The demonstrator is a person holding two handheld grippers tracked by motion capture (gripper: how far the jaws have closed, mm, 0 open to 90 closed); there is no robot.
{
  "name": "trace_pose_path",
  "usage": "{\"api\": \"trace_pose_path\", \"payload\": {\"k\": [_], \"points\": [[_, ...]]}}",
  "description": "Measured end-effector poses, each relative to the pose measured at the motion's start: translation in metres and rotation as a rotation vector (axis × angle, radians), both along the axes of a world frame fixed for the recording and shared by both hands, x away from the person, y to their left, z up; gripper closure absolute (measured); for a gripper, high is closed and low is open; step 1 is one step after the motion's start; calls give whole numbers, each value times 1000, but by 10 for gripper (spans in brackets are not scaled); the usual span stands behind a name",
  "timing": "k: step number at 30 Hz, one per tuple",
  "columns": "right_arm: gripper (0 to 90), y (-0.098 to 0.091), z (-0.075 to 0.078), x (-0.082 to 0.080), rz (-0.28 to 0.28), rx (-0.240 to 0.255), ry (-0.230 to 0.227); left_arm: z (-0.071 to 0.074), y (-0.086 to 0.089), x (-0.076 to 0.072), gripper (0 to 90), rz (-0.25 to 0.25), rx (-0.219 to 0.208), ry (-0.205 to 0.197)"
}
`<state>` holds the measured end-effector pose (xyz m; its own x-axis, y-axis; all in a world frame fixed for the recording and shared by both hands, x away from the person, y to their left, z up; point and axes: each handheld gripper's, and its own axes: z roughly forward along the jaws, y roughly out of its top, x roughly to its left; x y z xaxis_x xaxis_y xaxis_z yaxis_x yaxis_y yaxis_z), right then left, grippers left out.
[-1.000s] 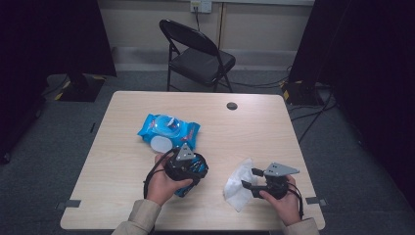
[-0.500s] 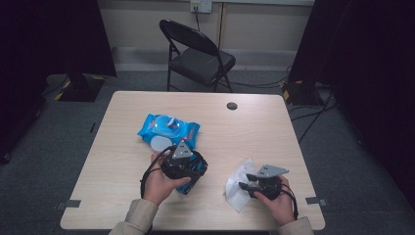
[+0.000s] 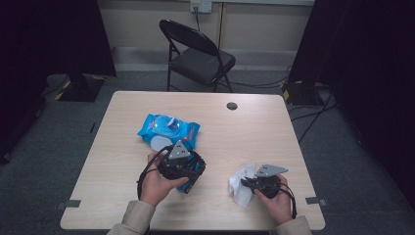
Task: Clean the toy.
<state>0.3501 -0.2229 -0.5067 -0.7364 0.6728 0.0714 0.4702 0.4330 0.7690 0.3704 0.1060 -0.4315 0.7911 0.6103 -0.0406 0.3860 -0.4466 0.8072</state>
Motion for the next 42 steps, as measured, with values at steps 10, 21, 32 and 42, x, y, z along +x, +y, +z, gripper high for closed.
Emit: {"api": "trace_pose_path", "payload": {"k": [10, 21, 32, 42], "points": [[882, -1, 27, -3, 2, 120, -50, 6, 0, 0, 255, -7, -25, -5], [883, 17, 70, -10, 88, 220, -121, 12, -10, -1, 256, -24, -33, -2], [883, 52, 94, -7, 136, 260, -145, 13, -29, -4, 255, -59, -35, 4], [883, 66, 98, 1, 95, 265, -156, 11, -30, -5, 255, -66, -37, 14]]}}
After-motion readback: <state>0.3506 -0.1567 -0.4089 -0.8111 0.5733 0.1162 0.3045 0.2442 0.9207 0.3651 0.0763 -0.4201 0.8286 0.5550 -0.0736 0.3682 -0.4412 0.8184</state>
